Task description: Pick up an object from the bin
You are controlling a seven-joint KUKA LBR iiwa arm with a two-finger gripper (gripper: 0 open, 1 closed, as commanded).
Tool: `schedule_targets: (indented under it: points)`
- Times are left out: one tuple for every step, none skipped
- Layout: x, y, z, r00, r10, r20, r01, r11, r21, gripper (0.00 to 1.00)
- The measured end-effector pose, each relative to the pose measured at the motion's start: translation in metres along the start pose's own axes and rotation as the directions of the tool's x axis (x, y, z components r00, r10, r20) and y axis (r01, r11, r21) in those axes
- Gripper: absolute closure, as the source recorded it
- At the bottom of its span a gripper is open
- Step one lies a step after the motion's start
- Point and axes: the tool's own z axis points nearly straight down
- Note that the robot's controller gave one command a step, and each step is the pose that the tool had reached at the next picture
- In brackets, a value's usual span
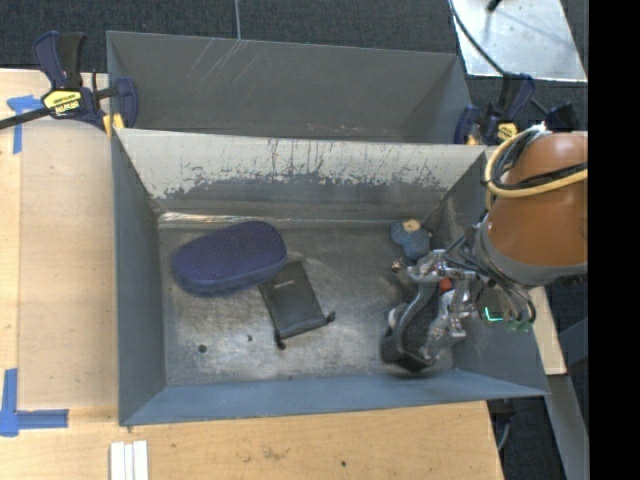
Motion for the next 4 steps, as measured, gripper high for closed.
schedule_targets:
  points:
    - [-0.013,-0.002,0.065,0.983,-0.182,0.006,0.182,0.983,0.0,0.0]
    - [-0.009,-0.002,0.066,0.982,-0.187,-0.017,0.187,0.982,-0.004,1.0]
    - [-0.015,0.0,-0.035,0.978,-0.21,0.015,0.21,0.978,0.006,1.0]
    - [-0.013,0.001,-0.031,0.978,-0.21,0.008,0.21,0.978,0.002,0.0]
